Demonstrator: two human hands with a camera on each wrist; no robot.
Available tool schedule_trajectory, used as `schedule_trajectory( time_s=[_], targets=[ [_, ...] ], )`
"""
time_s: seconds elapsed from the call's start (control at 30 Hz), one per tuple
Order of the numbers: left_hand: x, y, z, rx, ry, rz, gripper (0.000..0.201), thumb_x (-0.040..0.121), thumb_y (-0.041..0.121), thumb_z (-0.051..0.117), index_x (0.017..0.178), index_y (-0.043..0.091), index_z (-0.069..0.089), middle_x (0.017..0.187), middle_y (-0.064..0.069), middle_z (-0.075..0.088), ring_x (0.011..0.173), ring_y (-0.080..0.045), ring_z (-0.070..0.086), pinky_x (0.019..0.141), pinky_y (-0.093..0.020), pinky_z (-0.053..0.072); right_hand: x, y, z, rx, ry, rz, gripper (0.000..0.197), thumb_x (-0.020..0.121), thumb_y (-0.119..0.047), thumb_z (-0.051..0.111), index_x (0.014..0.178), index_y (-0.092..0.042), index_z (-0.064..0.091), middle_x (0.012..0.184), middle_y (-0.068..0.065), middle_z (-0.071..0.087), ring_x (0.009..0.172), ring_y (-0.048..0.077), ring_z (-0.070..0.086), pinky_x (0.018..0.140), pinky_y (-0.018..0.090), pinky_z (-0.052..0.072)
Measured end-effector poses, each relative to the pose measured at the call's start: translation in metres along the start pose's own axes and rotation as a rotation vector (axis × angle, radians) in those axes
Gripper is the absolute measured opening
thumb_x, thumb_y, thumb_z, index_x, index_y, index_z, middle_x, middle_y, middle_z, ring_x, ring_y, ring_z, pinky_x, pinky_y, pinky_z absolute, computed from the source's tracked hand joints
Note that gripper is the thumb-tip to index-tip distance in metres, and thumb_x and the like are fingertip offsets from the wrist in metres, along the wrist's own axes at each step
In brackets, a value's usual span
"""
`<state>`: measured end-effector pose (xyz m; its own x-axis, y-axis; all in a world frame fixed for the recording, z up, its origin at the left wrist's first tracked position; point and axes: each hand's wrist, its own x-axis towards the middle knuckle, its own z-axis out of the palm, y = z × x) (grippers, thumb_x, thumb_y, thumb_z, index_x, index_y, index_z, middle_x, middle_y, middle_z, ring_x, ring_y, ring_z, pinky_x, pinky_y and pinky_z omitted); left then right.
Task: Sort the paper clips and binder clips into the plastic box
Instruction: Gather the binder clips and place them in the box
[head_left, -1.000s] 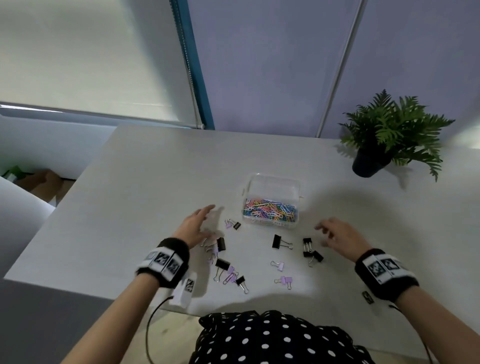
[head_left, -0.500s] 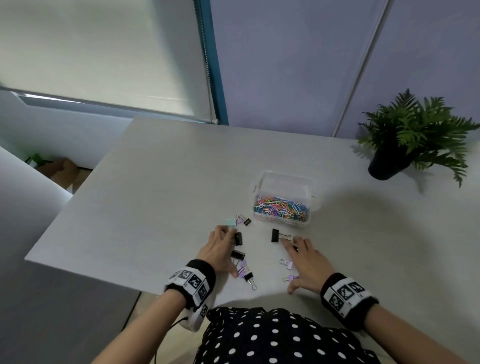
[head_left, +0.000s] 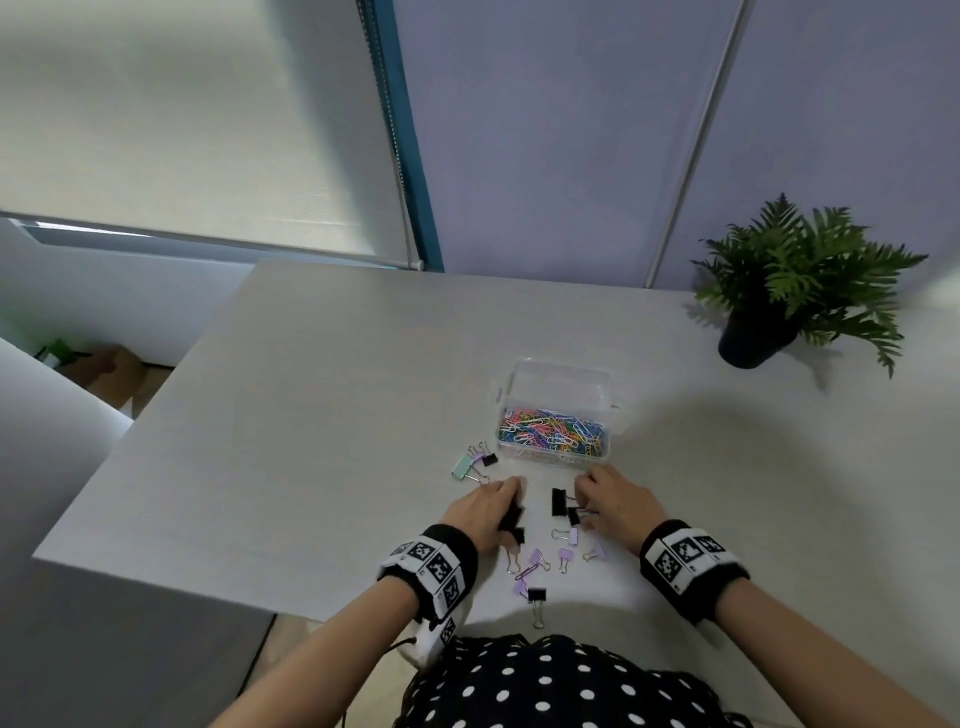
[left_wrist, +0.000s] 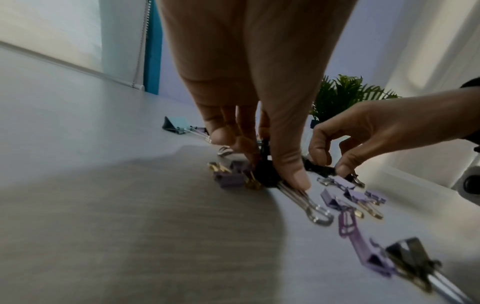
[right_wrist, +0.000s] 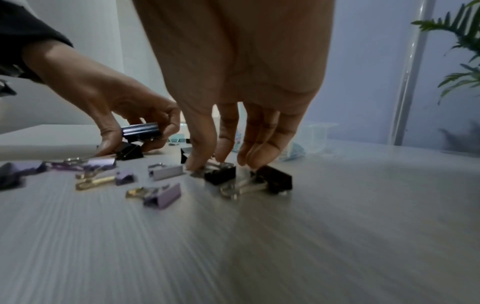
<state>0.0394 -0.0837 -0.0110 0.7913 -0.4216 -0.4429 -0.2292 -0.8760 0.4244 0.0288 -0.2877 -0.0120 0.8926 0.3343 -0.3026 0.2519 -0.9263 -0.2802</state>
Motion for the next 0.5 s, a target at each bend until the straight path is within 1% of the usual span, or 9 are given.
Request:
schedule_trajectory(
  time_s=[0.07, 0.1, 0.17, 0.2, 0.23, 0.27, 0.37, 0.43, 0.5],
  targets=[
    [-0.001, -0.001, -0.007, -0.038, 0.006, -0.036, 0.055, 0.075, 0.031, 0.073, 0.112, 0.008, 0.04, 0.115, -0.014, 0.059, 0.102, -0.031, 0.057, 0.083, -0.039, 0.047, 0.006, -0.004, -0.002, 0.009, 0.028, -0.031, 0.031, 0.083, -0.029, 0.061, 0.105, -0.013, 0.046, 0.118, 0.002, 0.046, 0.108, 0.016, 0.044, 0.068, 0.023, 0.036],
    [-0.002, -0.001, -0.011, -0.07, 0.025, -0.063, 0.055, 0.076, 0.035, 0.072, 0.113, 0.01, 0.041, 0.114, -0.014, 0.06, 0.101, -0.03, 0.058, 0.083, -0.038, 0.047, 0.009, -0.007, -0.002, 0.024, 0.045, -0.046, 0.035, 0.083, -0.03, 0.062, 0.109, -0.014, 0.045, 0.12, 0.0, 0.046, 0.11, 0.015, 0.044, 0.07, 0.023, 0.039],
    [-0.003, -0.002, -0.023, -0.153, 0.087, -0.099, 0.056, 0.076, 0.044, 0.068, 0.115, 0.012, 0.044, 0.113, -0.012, 0.062, 0.1, -0.028, 0.06, 0.084, -0.036, 0.049, 0.012, -0.014, 0.001, 0.051, 0.04, -0.061, 0.045, 0.083, -0.034, 0.061, 0.121, -0.018, 0.042, 0.126, 0.0, 0.045, 0.114, 0.016, 0.043, 0.082, 0.029, 0.047],
    [-0.002, -0.003, -0.029, -0.198, 0.119, -0.104, 0.056, 0.076, 0.048, 0.066, 0.115, 0.012, 0.047, 0.112, -0.011, 0.064, 0.098, -0.027, 0.061, 0.085, -0.035, 0.05, 0.014, -0.016, 0.003, 0.039, 0.017, -0.067, 0.049, 0.084, -0.036, 0.06, 0.125, -0.019, 0.04, 0.127, 0.001, 0.044, 0.115, 0.017, 0.042, 0.086, 0.032, 0.048],
    [0.001, -0.003, -0.036, -0.24, 0.141, -0.108, 0.055, 0.076, 0.05, 0.065, 0.114, 0.012, 0.05, 0.109, -0.01, 0.065, 0.096, -0.026, 0.063, 0.086, -0.035, 0.051, 0.015, -0.019, 0.005, 0.011, -0.01, -0.071, 0.051, 0.084, -0.037, 0.06, 0.126, -0.019, 0.039, 0.125, 0.003, 0.043, 0.113, 0.018, 0.042, 0.086, 0.033, 0.048],
    [0.005, -0.004, -0.043, -0.272, 0.157, -0.11, 0.053, 0.077, 0.05, 0.063, 0.112, 0.012, 0.052, 0.106, -0.01, 0.066, 0.091, -0.024, 0.064, 0.085, -0.034, 0.052, 0.015, -0.02, 0.007, -0.009, -0.034, -0.068, 0.048, 0.084, -0.036, 0.059, 0.124, -0.018, 0.04, 0.121, 0.005, 0.042, 0.11, 0.019, 0.041, 0.083, 0.034, 0.047],
    [0.023, -0.003, -0.063, -0.318, 0.186, -0.109, 0.044, 0.084, 0.049, 0.056, 0.105, 0.01, 0.059, 0.091, -0.011, 0.069, 0.072, -0.019, 0.062, 0.073, -0.029, 0.054, 0.015, -0.022, 0.01, 0.052, -0.042, -0.065, 0.035, 0.085, -0.029, 0.059, 0.112, -0.013, 0.042, 0.112, 0.007, 0.041, 0.096, 0.018, 0.038, 0.074, 0.036, 0.047],
    [0.038, 0.001, -0.076, -0.331, 0.216, -0.091, 0.042, 0.09, 0.046, 0.048, 0.097, 0.008, 0.063, 0.079, -0.008, 0.065, 0.063, -0.017, 0.057, 0.074, -0.031, 0.053, 0.015, -0.018, 0.01, 0.126, -0.032, -0.076, 0.028, 0.086, -0.027, 0.056, 0.107, -0.012, 0.044, 0.106, 0.006, 0.044, 0.087, 0.016, 0.038, 0.072, 0.035, 0.046],
    [0.058, 0.008, -0.09, -0.309, 0.25, -0.092, 0.043, 0.094, 0.042, 0.043, 0.09, 0.005, 0.064, 0.077, -0.008, 0.063, 0.064, -0.019, 0.056, 0.078, -0.033, 0.051, 0.016, -0.014, 0.006, 0.38, 0.013, -0.03, 0.016, 0.087, -0.02, 0.051, 0.099, -0.01, 0.049, 0.092, 0.003, 0.05, 0.078, 0.016, 0.045, 0.071, 0.035, 0.047]
  ],
)
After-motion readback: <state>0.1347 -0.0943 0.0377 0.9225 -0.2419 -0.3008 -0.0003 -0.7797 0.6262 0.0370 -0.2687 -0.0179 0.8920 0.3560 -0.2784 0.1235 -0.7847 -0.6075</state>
